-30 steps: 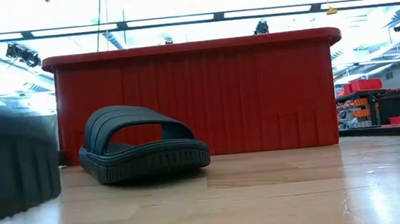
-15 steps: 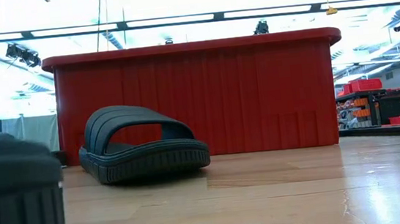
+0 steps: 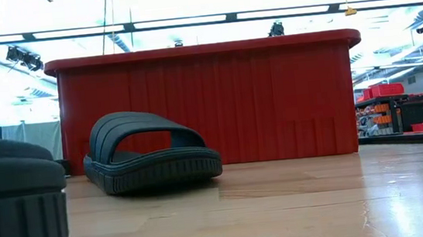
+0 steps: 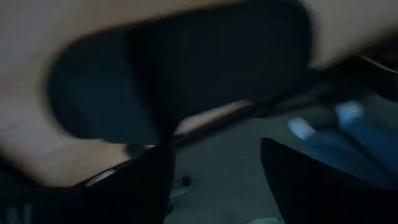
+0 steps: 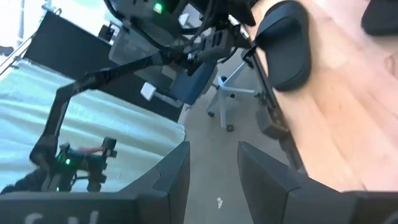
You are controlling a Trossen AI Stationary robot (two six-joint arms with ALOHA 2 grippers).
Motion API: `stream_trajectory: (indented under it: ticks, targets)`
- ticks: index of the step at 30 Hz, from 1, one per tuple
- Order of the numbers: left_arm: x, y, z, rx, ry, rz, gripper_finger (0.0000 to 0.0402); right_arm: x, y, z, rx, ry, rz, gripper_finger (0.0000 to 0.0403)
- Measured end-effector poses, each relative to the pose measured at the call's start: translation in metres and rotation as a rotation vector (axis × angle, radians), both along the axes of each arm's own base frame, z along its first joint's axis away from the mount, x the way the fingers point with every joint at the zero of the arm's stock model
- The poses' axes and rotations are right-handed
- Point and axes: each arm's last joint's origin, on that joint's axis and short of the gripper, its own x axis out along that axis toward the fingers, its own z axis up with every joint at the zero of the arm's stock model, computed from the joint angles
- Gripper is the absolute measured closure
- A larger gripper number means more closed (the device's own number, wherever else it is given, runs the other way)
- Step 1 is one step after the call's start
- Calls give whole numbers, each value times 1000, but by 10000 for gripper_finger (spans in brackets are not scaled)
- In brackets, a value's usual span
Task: Pick and place slides into bin
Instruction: Put the black slide into the red bin
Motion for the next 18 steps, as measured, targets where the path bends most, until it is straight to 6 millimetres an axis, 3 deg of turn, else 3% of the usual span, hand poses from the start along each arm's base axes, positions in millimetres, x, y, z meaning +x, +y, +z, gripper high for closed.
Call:
stream_trajectory:
  ticks: [6,9,15,18]
  targets:
    - [-20,0,29,106,-125,39,148,-10,6,0,4,1,32,264]
    - [-40,5,57,176,-205,72,157,-10,6,0,11,1,16,264]
    - [-90,8,122,237,-559,128,163,-7,4,0,12,-3,-10,264]
    - [-110,20,154,212,-703,153,165,-4,2,0,14,-4,-24,264]
